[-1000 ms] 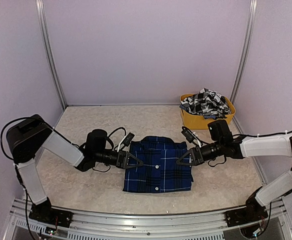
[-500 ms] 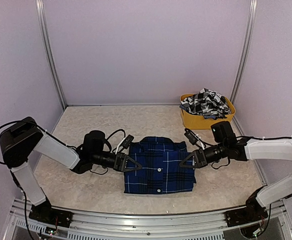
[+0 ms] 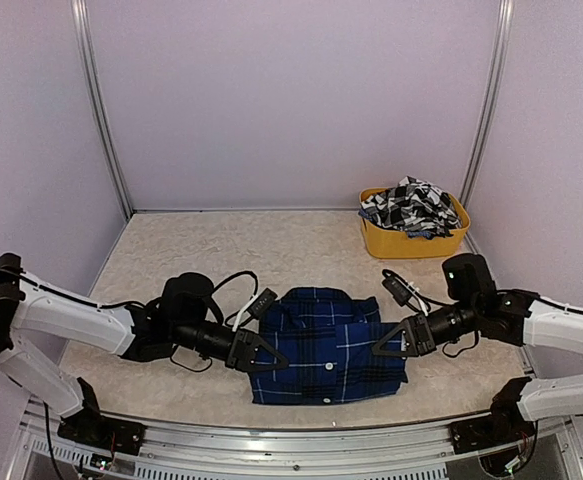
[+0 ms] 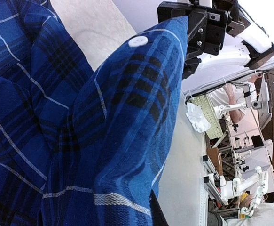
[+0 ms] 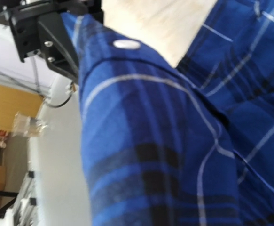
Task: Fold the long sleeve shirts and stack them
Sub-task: Fold the 2/3-rectangle-folded shirt at the center of the board.
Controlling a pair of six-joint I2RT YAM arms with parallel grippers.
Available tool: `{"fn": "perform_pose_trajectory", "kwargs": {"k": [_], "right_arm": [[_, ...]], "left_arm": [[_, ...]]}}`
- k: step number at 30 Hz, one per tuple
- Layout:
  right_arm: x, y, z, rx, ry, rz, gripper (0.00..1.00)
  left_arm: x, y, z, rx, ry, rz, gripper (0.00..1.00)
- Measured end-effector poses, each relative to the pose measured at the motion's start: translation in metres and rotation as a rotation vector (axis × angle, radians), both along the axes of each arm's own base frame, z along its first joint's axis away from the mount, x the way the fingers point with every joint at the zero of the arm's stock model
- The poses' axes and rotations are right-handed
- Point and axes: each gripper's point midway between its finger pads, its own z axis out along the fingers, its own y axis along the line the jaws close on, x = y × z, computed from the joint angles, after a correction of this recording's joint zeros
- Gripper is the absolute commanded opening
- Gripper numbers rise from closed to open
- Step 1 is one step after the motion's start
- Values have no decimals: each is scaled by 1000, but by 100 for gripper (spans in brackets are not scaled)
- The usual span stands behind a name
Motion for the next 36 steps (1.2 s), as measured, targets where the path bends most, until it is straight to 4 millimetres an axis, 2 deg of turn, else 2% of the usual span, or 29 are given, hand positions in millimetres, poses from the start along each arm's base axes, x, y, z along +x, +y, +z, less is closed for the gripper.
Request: {"fn": "perform_pose_trajectory", "kwargs": {"k": [4, 6, 9, 13, 14, 17, 22, 26, 31, 34, 36], "right_arm": [[-21, 2, 14, 19, 21, 22, 0], [-26, 2, 18, 23, 29, 22, 0], [-21, 2, 17, 1, 40, 0, 0], [-1, 10, 15, -42, 48, -33, 0], [6, 12, 13, -54, 52, -43, 0], [31, 14, 2, -88, 67, -75, 0], [71, 17, -20, -123, 94, -111, 1], [94, 17, -34, -134, 102, -123, 17], [118, 4, -64, -176, 132, -176, 32], [125, -1, -75, -193, 140, -197, 38], [129, -2, -78, -192, 132, -204, 41]], "left_arm": [[-22, 2, 9, 6, 32, -11, 1], [-25, 4, 17, -1, 40, -1, 2], [-19, 8, 27, -10, 41, 27, 2], [9, 15, 26, 12, 59, 102, 2], [22, 18, 22, 24, 68, 136, 2], [43, 21, 15, 43, 86, 183, 4], [81, 24, -9, 75, 133, 250, 6], [108, 25, -33, 97, 173, 283, 9], [134, 27, -74, 137, 234, 313, 17], [144, 25, -88, 141, 249, 319, 26], [149, 21, -91, 132, 247, 317, 29]]}}
